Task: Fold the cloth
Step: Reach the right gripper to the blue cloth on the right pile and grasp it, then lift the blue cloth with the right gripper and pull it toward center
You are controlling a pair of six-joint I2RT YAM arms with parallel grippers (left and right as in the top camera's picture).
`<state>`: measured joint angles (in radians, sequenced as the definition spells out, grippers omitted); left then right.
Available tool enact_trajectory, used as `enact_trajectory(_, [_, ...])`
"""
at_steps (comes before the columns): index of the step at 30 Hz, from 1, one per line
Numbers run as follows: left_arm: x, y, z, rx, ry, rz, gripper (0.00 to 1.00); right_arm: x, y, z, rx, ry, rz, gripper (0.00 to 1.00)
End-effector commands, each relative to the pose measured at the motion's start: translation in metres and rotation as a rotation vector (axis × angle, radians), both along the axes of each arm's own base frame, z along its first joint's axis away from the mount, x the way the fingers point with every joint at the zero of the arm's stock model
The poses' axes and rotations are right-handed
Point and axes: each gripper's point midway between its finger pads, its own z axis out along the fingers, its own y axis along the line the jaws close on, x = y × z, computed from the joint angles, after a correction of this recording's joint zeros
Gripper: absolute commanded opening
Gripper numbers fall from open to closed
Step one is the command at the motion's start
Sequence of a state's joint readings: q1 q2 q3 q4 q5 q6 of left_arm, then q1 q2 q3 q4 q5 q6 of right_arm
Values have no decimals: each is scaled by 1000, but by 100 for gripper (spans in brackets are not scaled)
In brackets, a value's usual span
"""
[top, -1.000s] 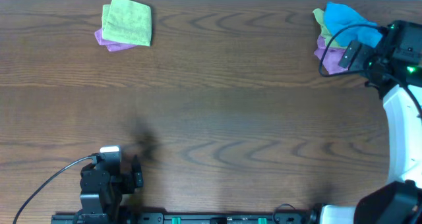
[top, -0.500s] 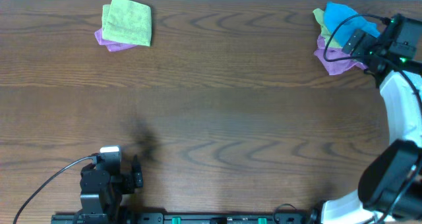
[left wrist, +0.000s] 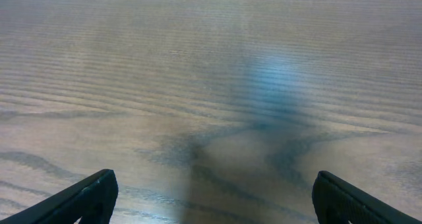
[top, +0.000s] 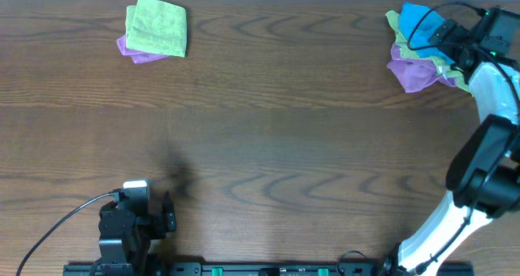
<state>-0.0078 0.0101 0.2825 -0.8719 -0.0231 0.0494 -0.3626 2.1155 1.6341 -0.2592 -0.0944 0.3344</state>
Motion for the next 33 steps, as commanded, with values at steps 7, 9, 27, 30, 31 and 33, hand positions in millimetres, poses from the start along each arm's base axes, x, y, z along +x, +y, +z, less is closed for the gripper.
enact_trajectory(7, [-8, 2, -17, 12, 62, 6, 95, 23, -4, -33, 78, 13, -12, 90])
enact_trajectory(9, [-8, 2, -17, 12, 62, 6, 95, 23, -4, -43, 85, 28, -10, 90])
enact_trajectory(27, [-8, 2, -17, 12, 63, 6, 96, 28, -3, -37, 76, 1, 8, 1])
enact_trajectory(30, [-8, 2, -17, 12, 62, 6, 96, 26, 0, -16, 38, -13, 39, 1])
enact_trajectory(31, [-8, 2, -17, 12, 62, 6, 96, 25, 2, -4, 15, -21, 59, 1])
enact_trajectory(33, [-8, 2, -17, 12, 62, 6, 95, 22, 6, 16, -17, -32, 83, 2])
